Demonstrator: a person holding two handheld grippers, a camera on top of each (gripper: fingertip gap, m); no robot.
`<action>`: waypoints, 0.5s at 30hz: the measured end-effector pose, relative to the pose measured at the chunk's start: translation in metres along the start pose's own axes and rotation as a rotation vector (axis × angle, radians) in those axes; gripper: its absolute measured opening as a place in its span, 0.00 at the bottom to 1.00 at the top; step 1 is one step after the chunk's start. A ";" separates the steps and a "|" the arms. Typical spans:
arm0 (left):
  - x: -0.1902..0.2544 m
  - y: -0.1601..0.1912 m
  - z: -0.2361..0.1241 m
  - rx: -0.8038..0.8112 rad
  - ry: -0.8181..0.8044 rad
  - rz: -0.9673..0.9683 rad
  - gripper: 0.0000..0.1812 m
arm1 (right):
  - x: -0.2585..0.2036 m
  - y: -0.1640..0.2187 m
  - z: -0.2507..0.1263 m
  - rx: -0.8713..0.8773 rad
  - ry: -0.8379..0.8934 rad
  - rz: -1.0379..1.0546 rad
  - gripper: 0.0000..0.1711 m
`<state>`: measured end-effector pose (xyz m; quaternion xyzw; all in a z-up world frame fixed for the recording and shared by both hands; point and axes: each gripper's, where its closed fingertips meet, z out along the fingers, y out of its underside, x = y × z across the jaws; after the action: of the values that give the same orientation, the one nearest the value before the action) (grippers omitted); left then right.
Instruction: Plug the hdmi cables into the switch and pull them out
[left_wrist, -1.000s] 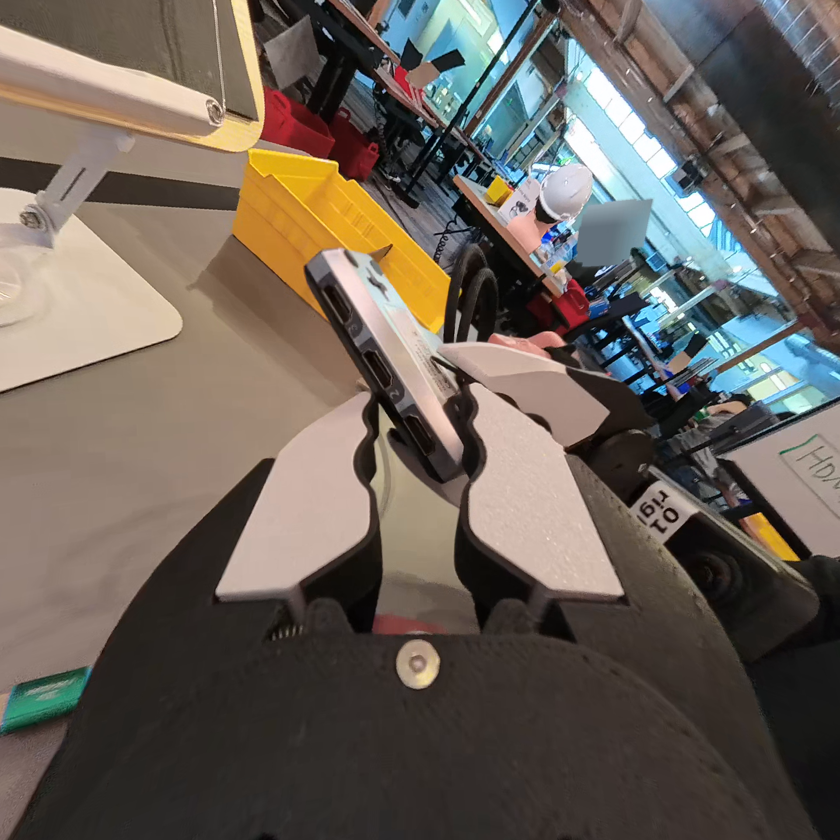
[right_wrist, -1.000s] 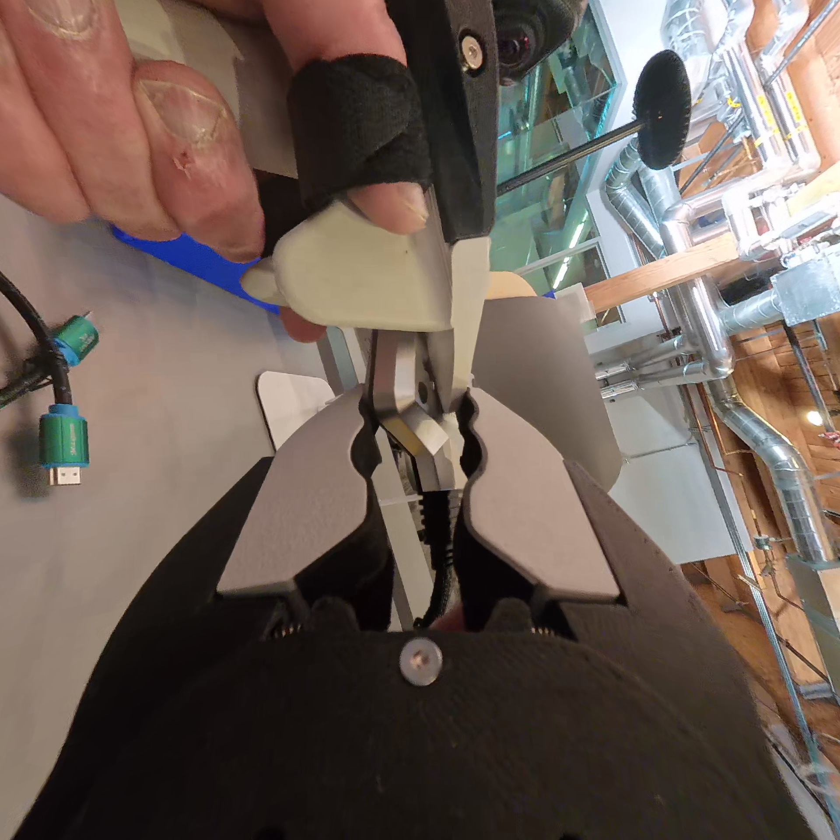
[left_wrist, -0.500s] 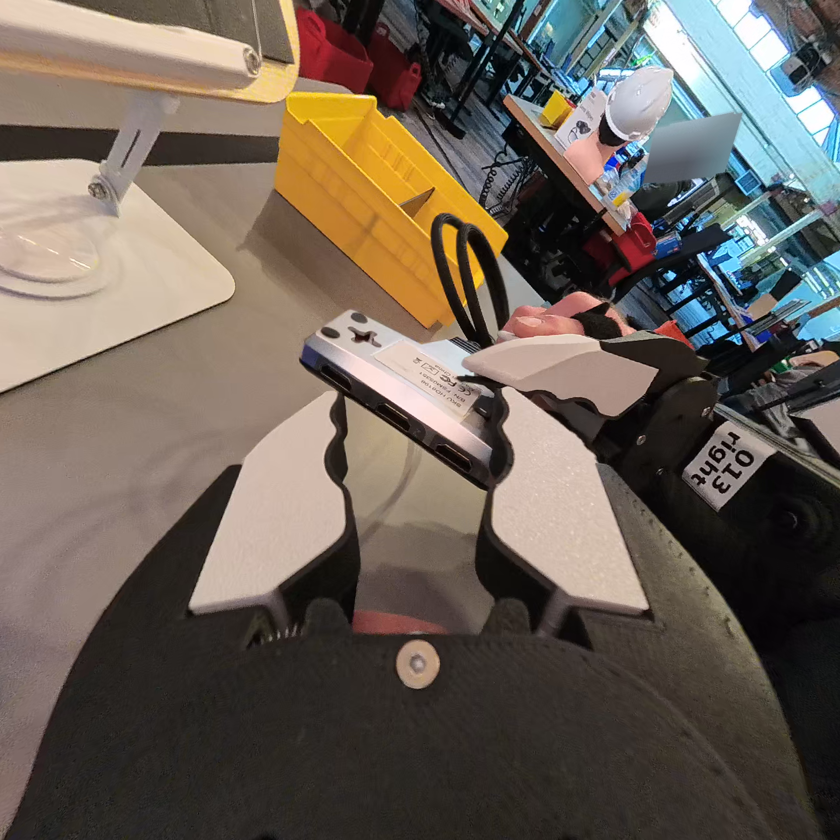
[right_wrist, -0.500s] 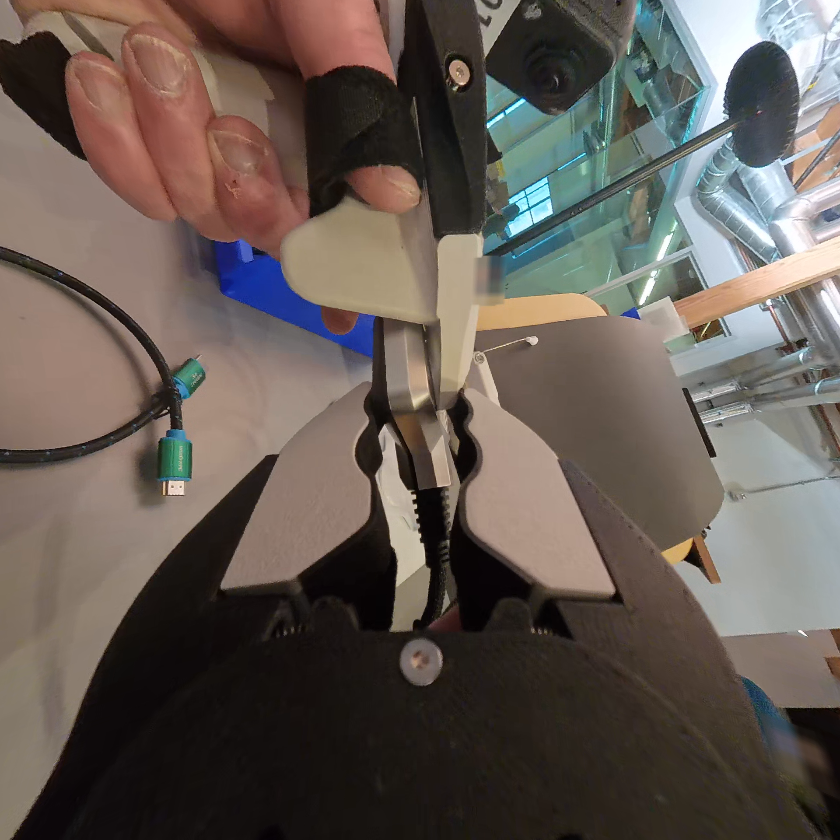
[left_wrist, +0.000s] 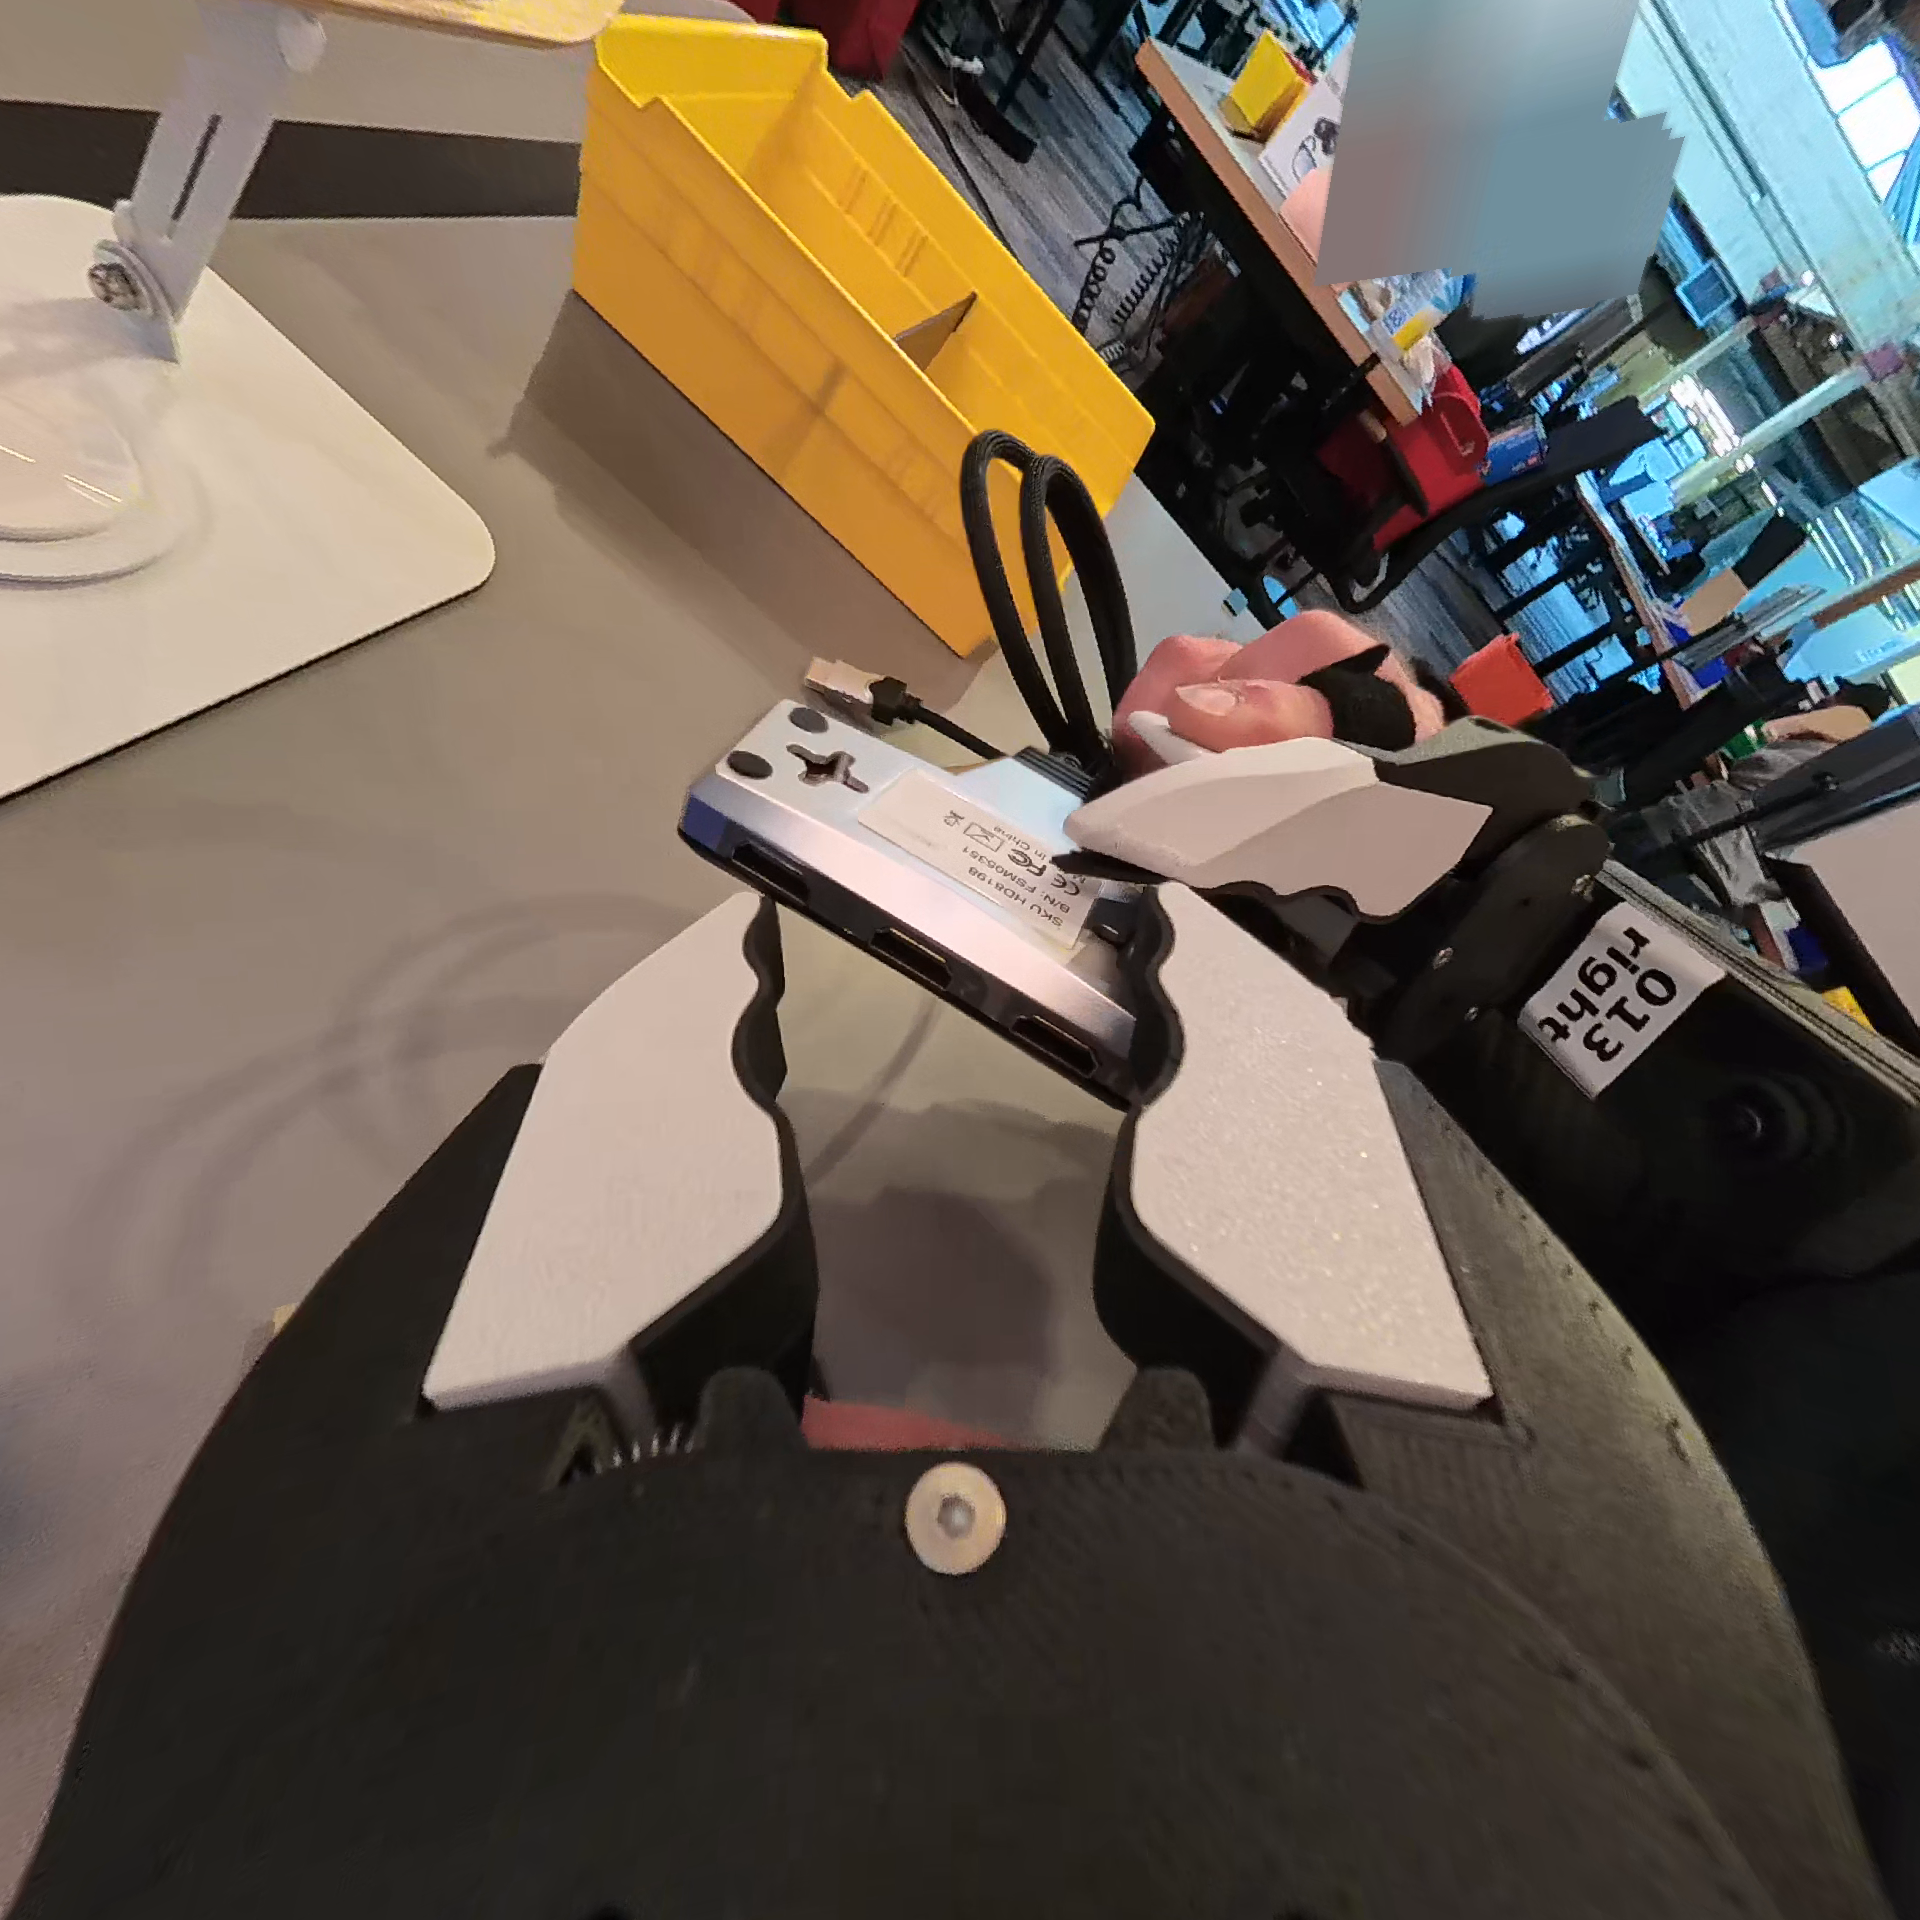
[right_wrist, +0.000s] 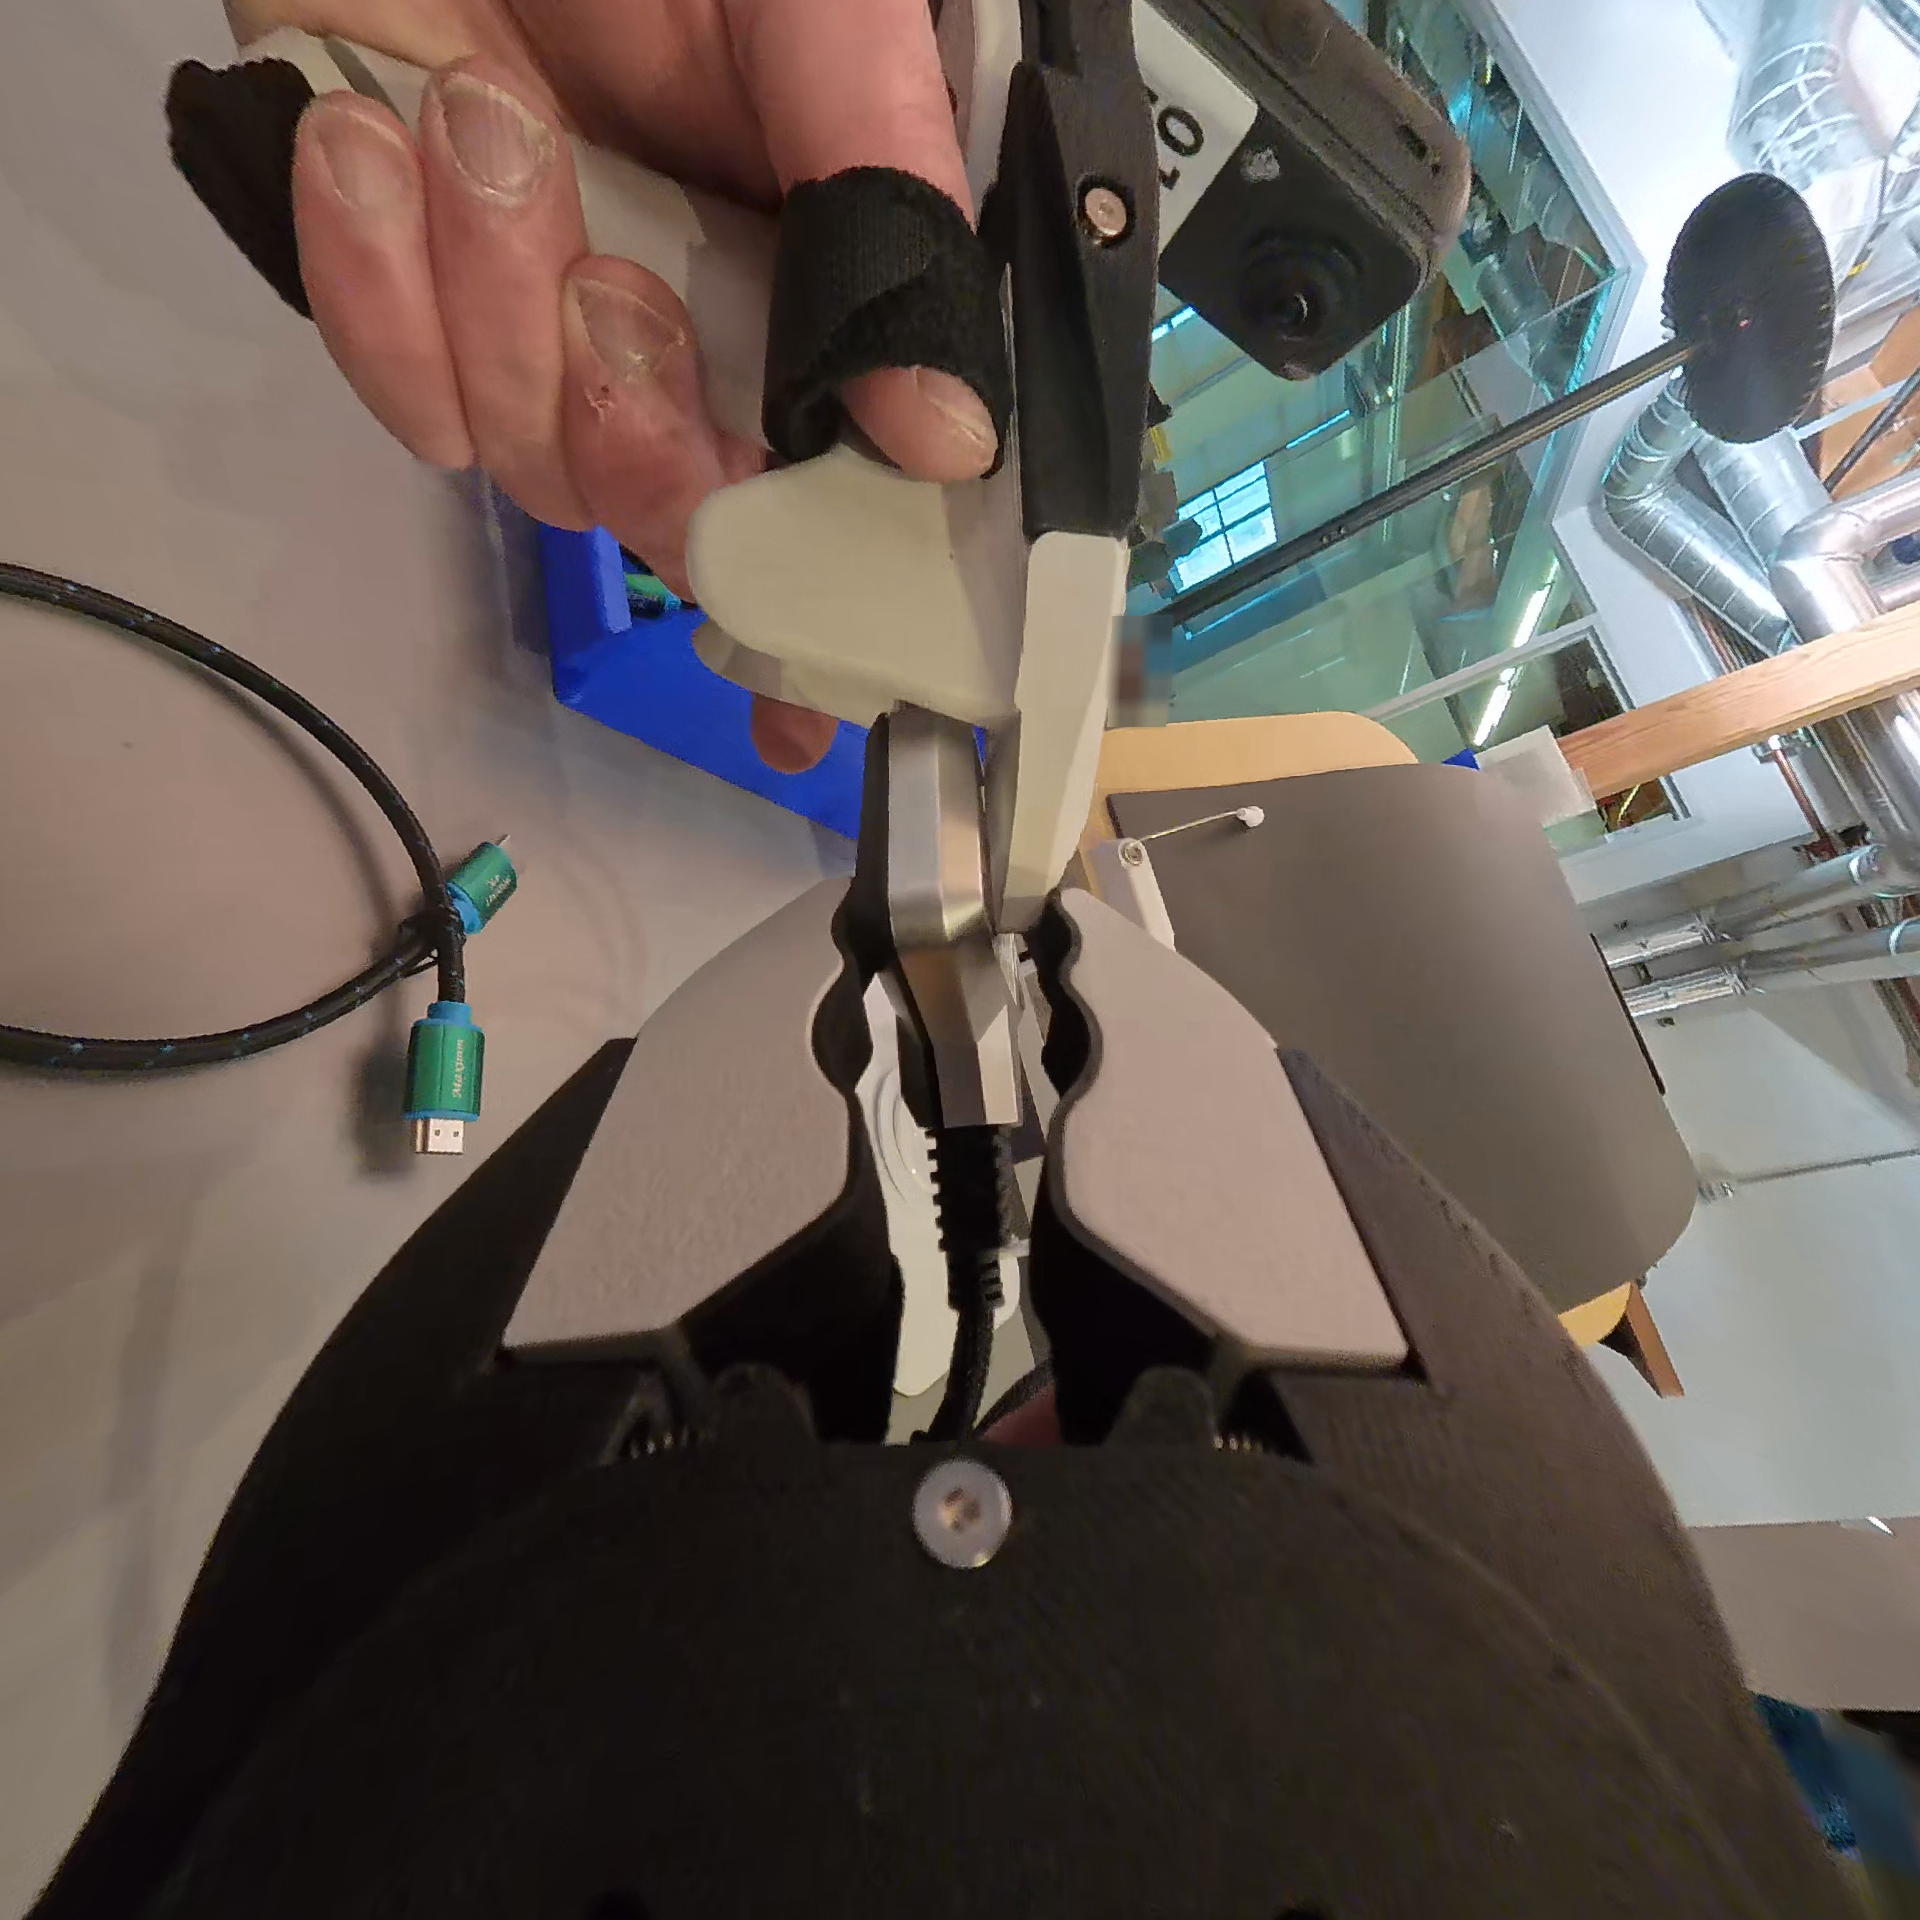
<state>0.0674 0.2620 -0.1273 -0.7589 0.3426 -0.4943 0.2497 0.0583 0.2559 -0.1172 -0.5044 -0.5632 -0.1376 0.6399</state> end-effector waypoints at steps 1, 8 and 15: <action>0.000 0.001 -0.001 -0.008 0.014 0.002 0.35 | -0.001 -0.001 0.000 0.003 -0.004 0.002 0.17; 0.016 -0.002 -0.011 0.028 0.122 -0.001 0.32 | 0.001 0.009 0.002 -0.075 0.017 -0.048 0.13; 0.022 -0.016 -0.030 0.156 -0.055 0.429 0.34 | 0.011 0.010 -0.012 -0.010 -0.058 0.063 0.12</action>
<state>0.0501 0.2540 -0.0918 -0.6601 0.4500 -0.4340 0.4163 0.0758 0.2553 -0.1107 -0.5287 -0.5646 -0.1054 0.6249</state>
